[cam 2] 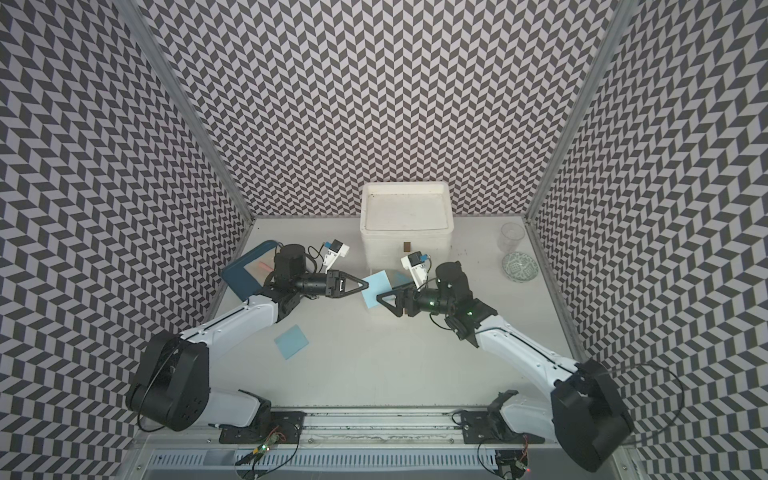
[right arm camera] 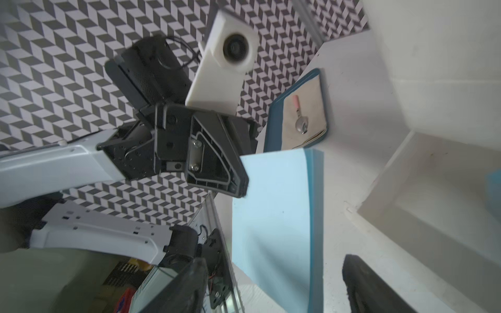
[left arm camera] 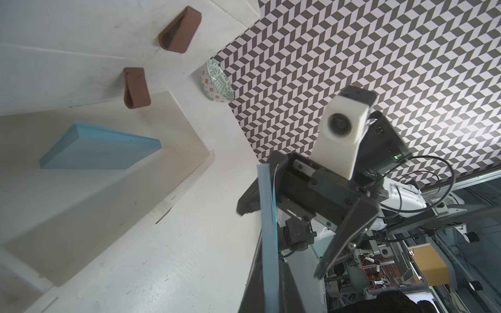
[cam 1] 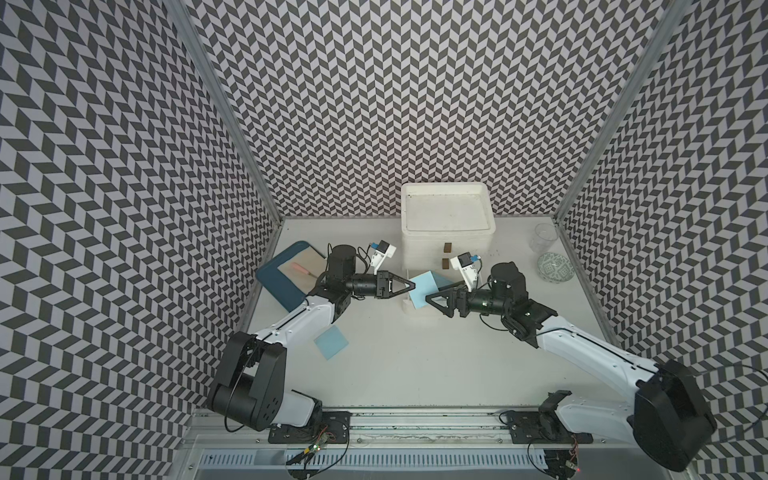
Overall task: Please put the sticky notes in the drawer by color
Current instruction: Pick up the sticky notes from the center of the board, then place the sticky notes in the drawer.
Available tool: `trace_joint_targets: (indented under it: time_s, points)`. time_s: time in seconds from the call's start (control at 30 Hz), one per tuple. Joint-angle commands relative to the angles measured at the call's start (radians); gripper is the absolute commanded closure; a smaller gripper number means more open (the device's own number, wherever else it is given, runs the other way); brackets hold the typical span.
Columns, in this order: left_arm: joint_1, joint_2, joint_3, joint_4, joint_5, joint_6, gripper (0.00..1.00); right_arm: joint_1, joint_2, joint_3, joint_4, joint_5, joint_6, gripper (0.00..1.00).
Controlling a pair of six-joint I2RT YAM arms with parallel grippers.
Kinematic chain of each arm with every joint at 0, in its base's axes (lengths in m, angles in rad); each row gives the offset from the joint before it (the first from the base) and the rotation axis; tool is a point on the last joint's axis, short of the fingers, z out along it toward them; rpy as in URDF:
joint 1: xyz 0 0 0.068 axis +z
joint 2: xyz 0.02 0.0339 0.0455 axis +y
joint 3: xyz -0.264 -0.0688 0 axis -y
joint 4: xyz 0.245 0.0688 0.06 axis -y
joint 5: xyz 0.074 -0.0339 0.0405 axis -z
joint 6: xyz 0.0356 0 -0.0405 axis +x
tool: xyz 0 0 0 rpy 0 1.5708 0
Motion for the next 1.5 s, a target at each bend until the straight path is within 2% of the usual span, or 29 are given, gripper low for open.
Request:
trace_joint_targets:
  time_s: [0.0,0.17,0.3,0.5,0.53,0.63,0.67,0.83,0.87,1.03,1.13,1.33,1.47]
  points:
    - [-0.005,-0.006,0.043,0.048,0.068,-0.003,0.97,-0.009,0.016,0.011,0.068,-0.113,0.006,0.18]
    - [-0.007,-0.012,0.038,0.048,0.096,0.003,0.97,-0.04,0.016,-0.015,0.152,-0.185,0.057,0.22]
    - [-0.007,0.006,0.035,0.04,0.101,0.011,0.97,-0.043,0.006,-0.01,0.16,-0.214,0.057,0.36]
    - [-0.006,0.034,0.046,0.006,0.099,0.034,0.96,-0.076,-0.02,-0.025,0.151,-0.205,0.057,0.67]
    - [-0.005,0.041,0.053,-0.011,0.098,0.049,0.96,-0.083,-0.021,-0.029,0.15,-0.203,0.059,0.75]
    - [-0.001,0.053,0.079,-0.105,0.076,0.122,0.86,-0.1,-0.027,-0.042,0.145,-0.171,0.065,0.93]
    - [0.003,0.054,0.091,-0.154,0.058,0.16,0.84,-0.105,-0.029,-0.044,0.134,-0.142,0.066,0.95]
    - [0.039,0.05,0.145,-0.376,-0.093,0.324,0.6,-0.116,-0.038,-0.031,0.036,0.075,0.029,0.98]
    - [0.049,0.046,0.149,-0.403,-0.127,0.366,0.58,-0.116,-0.037,-0.025,0.012,0.133,0.018,0.98]
    - [0.07,0.03,0.149,-0.51,-0.279,0.47,0.57,-0.117,-0.025,-0.009,-0.03,0.398,-0.03,0.97]
    - [0.07,0.027,0.132,-0.531,-0.34,0.498,0.56,-0.117,-0.011,-0.004,-0.027,0.513,-0.059,0.97]
    - [0.07,0.014,0.113,-0.523,-0.349,0.493,0.56,-0.116,0.044,0.012,-0.022,0.637,-0.108,0.97]
    - [0.07,0.009,0.103,-0.517,-0.345,0.491,0.56,-0.116,0.088,0.019,-0.032,0.674,-0.134,0.97]
